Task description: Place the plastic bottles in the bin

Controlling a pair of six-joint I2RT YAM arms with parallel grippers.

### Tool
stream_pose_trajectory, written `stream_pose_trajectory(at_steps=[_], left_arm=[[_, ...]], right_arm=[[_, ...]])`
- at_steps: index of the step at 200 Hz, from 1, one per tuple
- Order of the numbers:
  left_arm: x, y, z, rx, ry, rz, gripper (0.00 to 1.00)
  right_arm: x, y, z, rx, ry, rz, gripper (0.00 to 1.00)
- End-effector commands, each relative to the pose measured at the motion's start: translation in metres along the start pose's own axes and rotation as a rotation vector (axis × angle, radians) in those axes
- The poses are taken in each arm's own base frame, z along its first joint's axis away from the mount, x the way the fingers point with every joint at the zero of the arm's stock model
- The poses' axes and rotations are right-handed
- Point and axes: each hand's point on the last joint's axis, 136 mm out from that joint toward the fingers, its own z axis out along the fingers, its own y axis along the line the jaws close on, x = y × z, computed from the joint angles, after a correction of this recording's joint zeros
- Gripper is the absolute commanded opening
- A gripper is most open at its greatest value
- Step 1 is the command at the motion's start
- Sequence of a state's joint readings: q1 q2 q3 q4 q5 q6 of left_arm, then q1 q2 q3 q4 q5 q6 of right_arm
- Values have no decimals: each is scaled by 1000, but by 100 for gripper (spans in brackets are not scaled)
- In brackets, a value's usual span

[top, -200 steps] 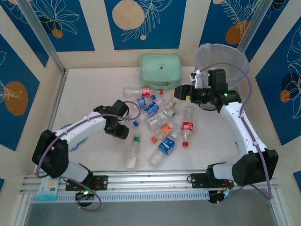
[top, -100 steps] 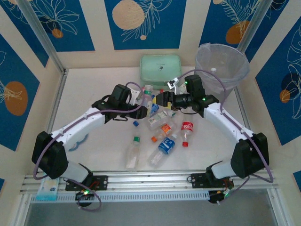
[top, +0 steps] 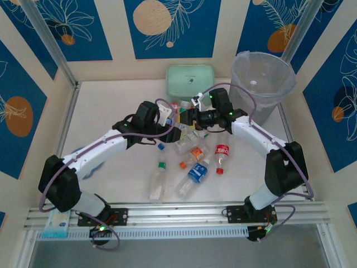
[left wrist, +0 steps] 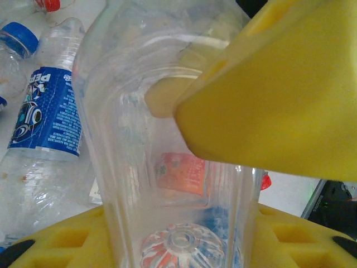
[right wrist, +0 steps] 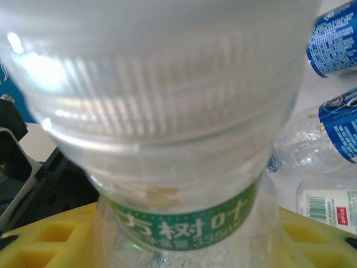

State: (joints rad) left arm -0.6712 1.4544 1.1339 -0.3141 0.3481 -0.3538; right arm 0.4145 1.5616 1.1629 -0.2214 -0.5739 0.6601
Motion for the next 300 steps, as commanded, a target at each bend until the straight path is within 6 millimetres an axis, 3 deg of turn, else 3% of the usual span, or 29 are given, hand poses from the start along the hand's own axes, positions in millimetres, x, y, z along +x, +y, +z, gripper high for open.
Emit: stream_pose_trajectory(at_steps=[1, 31, 61, 88, 124, 147, 174, 205, 234, 300], left_arm=[[-6, -14, -1, 47, -30, 47, 50], [-9, -9, -4, 17, -56, 37, 77], [-4, -2, -11, -32, -60, 28, 100], [7, 7, -15, -76, -41, 7, 100], [24, 21, -31, -170, -1, -13, 100], [33, 25, -39, -192, 2, -21, 100], [48, 29, -44, -207, 19, -63, 100], [79, 43, -55, -297, 110, -129, 100], [99, 42, -63, -319, 160, -161, 100], [136, 31, -63, -380, 314, -107, 100]], right_arm=[[-7, 4, -6, 19, -27, -16, 52], [-18, 7, -23, 97, -67, -79, 44], [-47, 15, -70, 267, -176, -203, 33], [-82, 16, -129, 503, -328, -329, 0], [-135, 19, -219, 750, -558, -404, 0], [-167, 11, -272, 869, -681, -378, 0], [-195, -12, -311, 1017, -700, -318, 0], [-211, -55, -325, 1153, -580, -224, 0], [-214, -97, -322, 1175, -451, -145, 0], [-196, -187, -266, 1055, -192, -44, 0]])
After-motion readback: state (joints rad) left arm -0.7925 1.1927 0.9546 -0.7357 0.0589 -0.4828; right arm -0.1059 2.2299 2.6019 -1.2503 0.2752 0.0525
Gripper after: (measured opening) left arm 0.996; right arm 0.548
